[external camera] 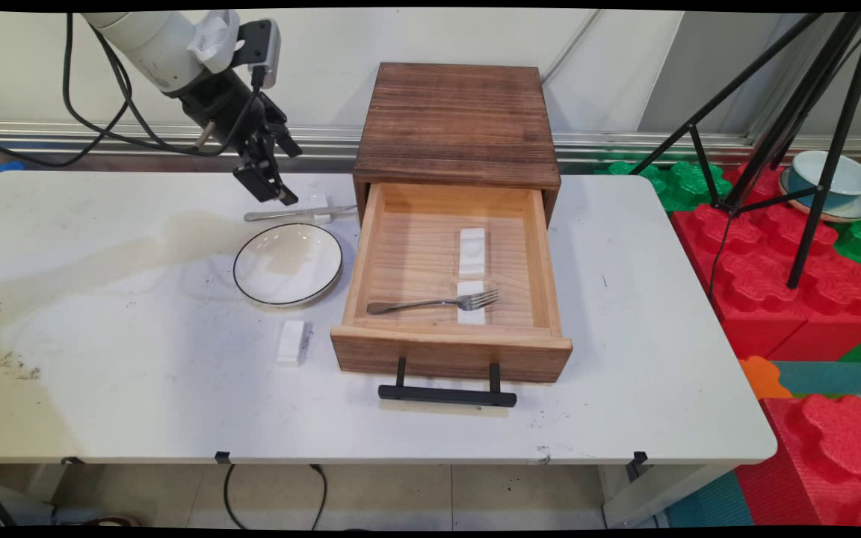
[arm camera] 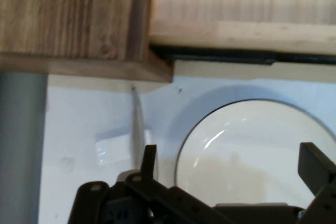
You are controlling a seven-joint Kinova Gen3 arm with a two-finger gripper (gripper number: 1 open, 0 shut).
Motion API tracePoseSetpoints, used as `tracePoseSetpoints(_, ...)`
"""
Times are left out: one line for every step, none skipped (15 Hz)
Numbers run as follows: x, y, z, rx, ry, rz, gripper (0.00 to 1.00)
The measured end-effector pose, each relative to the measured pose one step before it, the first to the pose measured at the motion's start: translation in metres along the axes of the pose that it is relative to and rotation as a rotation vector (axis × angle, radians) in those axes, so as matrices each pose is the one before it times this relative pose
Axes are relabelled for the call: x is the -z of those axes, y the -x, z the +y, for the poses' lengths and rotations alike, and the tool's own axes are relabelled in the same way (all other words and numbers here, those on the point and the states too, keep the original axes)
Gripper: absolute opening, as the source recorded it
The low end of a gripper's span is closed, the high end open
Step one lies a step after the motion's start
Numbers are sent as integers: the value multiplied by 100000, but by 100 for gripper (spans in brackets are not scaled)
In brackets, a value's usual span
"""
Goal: Pick up the knife from the left of the white plate
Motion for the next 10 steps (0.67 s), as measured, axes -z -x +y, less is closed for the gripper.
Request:
tracePoseSetpoints(-185,329,-531,436,-921,-813,100)
tracePoseSetpoints(-135,219,-363,271,-630,-566,100)
tracePoseSetpoints(-201,323,-537,422,-967,-852,100)
tracePoseSetpoints(-347,358,-633,403,-1085,-1031,100)
tracePoseSetpoints(-399,370,-607,356,-923,-1065,100)
tracePoseSetpoints(-422,373,-570,203,-745,-1134,100)
tracePoseSetpoints(-398,337,-481,211,-523,-1004,100)
tracePoseSetpoints(-520,396,-556,222,-537,-1200,100)
tracePoseSetpoints(-421,281,-401,104,-357,-928,100)
tracePoseSetpoints(-337,165,-286,26,-162,-610,100)
